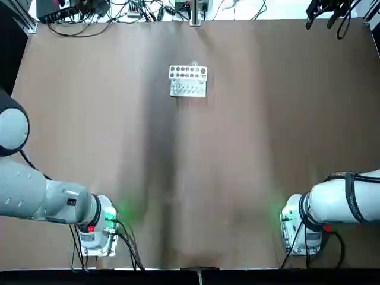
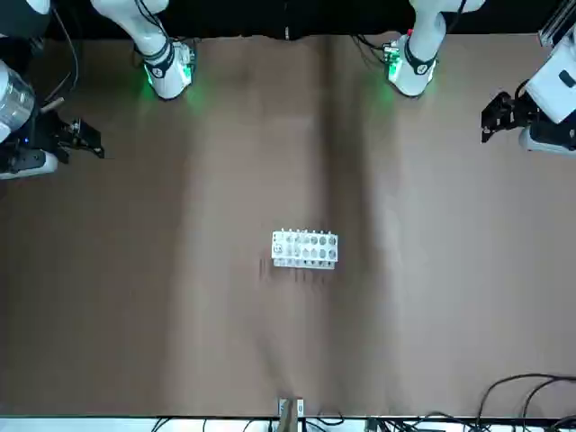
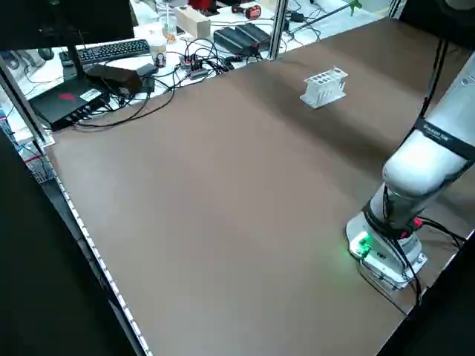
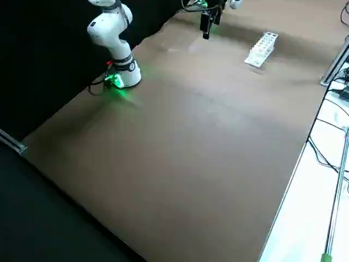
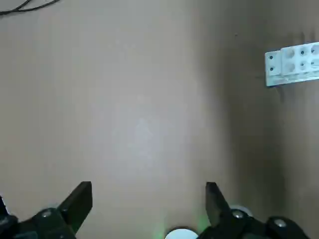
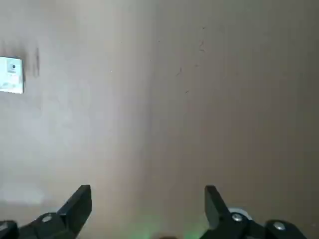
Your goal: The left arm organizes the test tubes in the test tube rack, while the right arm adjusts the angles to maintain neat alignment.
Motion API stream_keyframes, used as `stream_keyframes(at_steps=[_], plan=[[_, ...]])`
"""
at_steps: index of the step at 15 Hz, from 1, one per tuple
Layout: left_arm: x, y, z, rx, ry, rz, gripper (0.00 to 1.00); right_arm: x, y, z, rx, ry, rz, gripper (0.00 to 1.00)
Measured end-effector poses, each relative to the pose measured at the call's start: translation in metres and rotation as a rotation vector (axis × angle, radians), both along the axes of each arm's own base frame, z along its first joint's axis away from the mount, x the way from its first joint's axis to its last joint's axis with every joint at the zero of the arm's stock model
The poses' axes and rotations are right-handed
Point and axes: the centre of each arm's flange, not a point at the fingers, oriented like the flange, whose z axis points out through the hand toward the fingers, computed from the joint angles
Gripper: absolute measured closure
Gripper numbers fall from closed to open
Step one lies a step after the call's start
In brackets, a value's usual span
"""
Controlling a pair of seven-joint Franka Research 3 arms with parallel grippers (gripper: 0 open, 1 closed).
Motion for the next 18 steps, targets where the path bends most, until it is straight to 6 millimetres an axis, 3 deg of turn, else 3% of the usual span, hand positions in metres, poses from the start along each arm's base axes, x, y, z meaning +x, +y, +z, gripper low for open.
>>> stream_keyframes(at_steps=[6, 10, 13, 18], plan=[[0.0, -0.004, -0.001, 0.001, 0.001, 0.015, 0.0, 0.0, 0.0, 0.0, 0.0, 0.0, 0.0, 0.0], [-0.002, -0.024, -0.01, -0.008, 0.019, 0.06, 0.0, 0.0, 0.0, 0.0, 0.0, 0.0, 0.0, 0.0], [-0.001, -0.065, -0.031, -0.002, 0.054, 0.063, 0.0, 0.0, 0.001, 0.0, 0.001, 0.0, 0.001, 0.0], [0.003, -0.159, -0.085, 0.002, 0.094, 0.039, 0.0, 0.0, 0.002, 0.0, 0.001, 0.001, 0.003, 0.0]])
